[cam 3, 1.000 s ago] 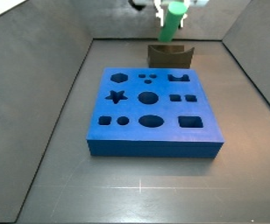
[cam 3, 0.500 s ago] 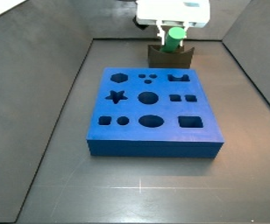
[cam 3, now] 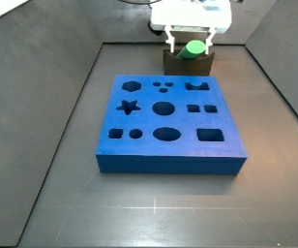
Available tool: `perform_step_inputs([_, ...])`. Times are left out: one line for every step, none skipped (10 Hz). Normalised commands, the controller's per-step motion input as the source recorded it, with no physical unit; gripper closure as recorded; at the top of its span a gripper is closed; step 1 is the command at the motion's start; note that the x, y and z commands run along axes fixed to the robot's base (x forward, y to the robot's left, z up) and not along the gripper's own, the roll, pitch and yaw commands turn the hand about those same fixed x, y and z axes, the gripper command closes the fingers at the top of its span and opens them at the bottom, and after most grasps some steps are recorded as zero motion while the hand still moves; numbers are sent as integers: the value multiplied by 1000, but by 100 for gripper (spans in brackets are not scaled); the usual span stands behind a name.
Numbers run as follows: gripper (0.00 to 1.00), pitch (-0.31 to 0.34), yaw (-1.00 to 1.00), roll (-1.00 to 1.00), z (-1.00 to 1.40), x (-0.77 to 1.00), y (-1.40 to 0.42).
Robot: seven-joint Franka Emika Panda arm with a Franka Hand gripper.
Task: Pick up the oval object. Move up. Place the oval object on the fixture. Regrasp the oval object. Move to above the board. Insert the oval object.
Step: Regrasp the oval object.
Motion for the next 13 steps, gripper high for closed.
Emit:
perform_step_inputs([0,-19,69,-5,1000,0,0])
perform_step_inputs([0,-17,72,3,1000,-5,5])
perform_step_inputs([0,11,68,24,1000,-27,4])
perform_step_inputs([0,24,63,38,1000,-30,-1])
perform_step_inputs([0,60,51,51,1000,-36,1])
perform_step_inputs([0,87,38,51,904,-36,6])
perform_step_inputs([0,114,16,49,668,-28,7])
perform_step_inputs([0,118,3,50,549,-21,6])
perform_step_inputs([0,116,-26,44,305,-20,6])
perform_step_inputs([0,5,-42,32,0,-1000,0])
perform_step_inputs([0,-44,-56,20,-13,-1000,-1])
perform_step_inputs([0,-61,-63,30,3,-1000,-1])
perform_step_inputs([0,-75,-48,59,15,-1000,-5])
